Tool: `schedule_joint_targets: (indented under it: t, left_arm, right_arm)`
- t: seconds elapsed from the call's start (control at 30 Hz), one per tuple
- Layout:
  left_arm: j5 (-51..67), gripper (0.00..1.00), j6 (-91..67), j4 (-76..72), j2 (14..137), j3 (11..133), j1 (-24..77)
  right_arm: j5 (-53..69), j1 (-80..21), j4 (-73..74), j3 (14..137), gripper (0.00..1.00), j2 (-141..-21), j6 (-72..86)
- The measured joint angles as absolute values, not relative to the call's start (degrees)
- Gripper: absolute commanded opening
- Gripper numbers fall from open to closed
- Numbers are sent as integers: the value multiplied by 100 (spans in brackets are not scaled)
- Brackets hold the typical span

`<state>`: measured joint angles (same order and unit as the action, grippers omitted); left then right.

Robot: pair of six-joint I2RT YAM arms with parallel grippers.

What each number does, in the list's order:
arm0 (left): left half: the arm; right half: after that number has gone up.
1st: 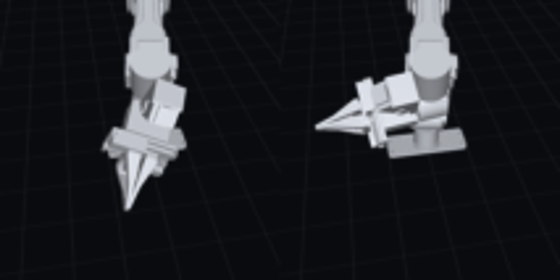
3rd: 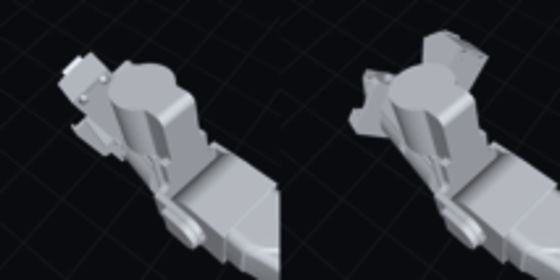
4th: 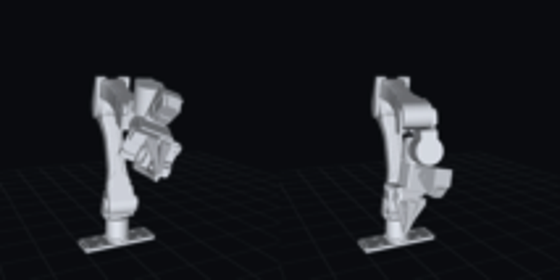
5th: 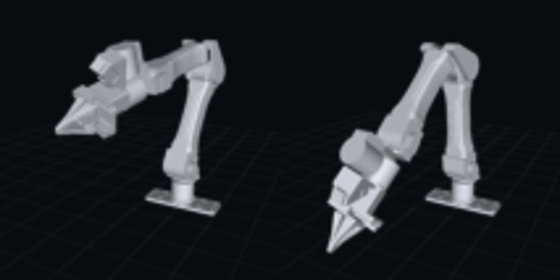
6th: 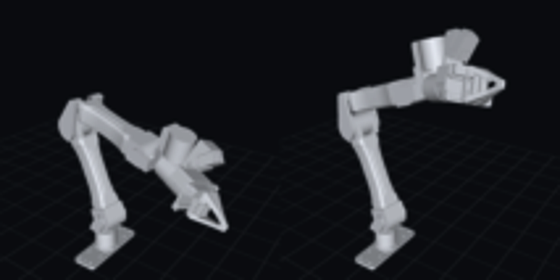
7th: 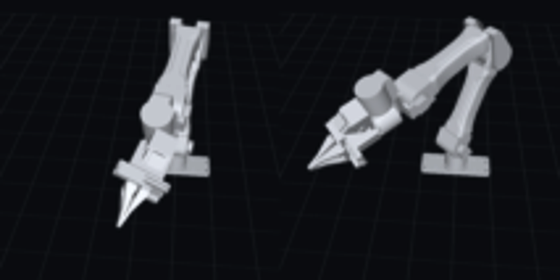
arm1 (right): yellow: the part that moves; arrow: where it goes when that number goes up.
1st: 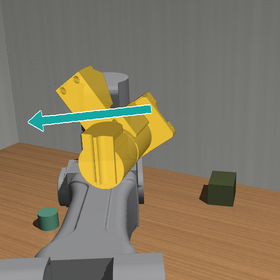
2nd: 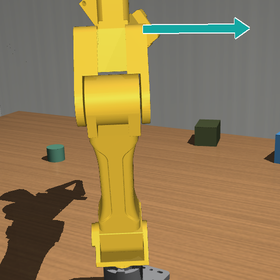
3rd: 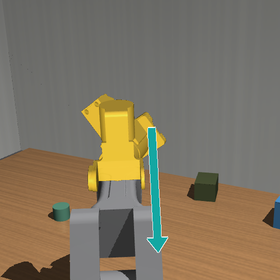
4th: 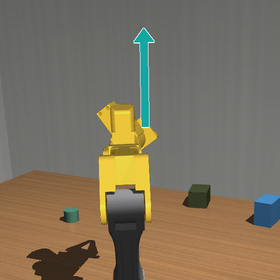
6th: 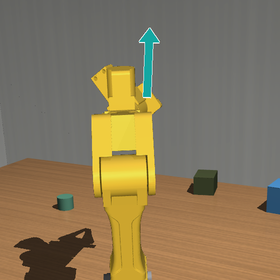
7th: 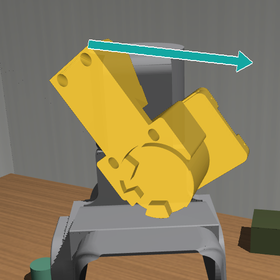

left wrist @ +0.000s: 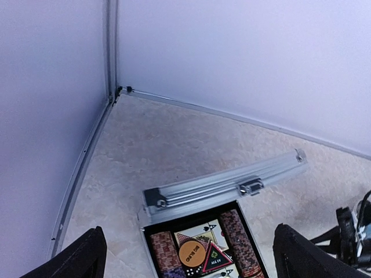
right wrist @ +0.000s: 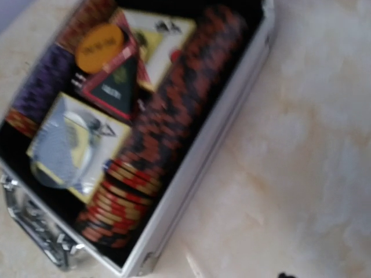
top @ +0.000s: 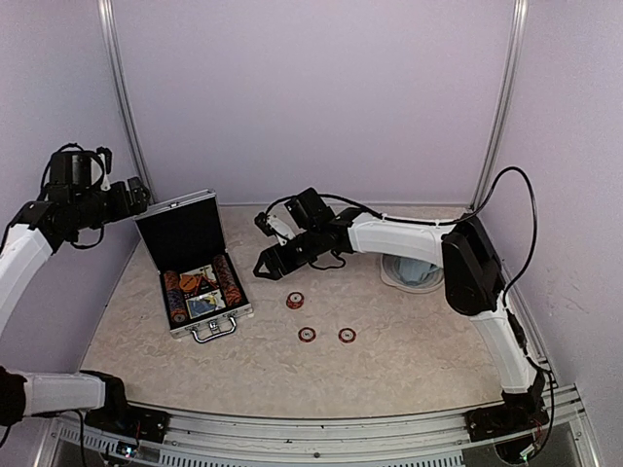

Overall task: Pack up texas hold em set
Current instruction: Move the chip case to the center of the board.

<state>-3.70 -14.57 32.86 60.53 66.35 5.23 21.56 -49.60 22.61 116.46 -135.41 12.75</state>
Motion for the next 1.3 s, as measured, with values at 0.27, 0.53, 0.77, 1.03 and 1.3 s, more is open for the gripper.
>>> schedule_joint_targets:
  t: [0.27,0.53,0.77,1.03,1.3]
  left_arm:
    - [650,99,-1949,2661,6073,6034,-797]
    - [1734,99,-2521,2036,6088,5188,-1400]
    - [2477,99,-2985,1382,6449,5059,-1472]
    - [2945,96,-3321,799,6779,5019,-1472]
    - [3050,92,-3363,674,6906,4980,-1470]
  right_arm:
    - [2180,-5087,2375,11673,74,-13767,1472]
    - [2231,-5118,2309,11725,75,-13830,1597]
    - [2335,-5122,2239,11727,76,-13911,1651]
    - [2399,-5122,2189,11723,76,-13913,1664]
    - [2467,-5122,2156,11725,65,-13937,1691]
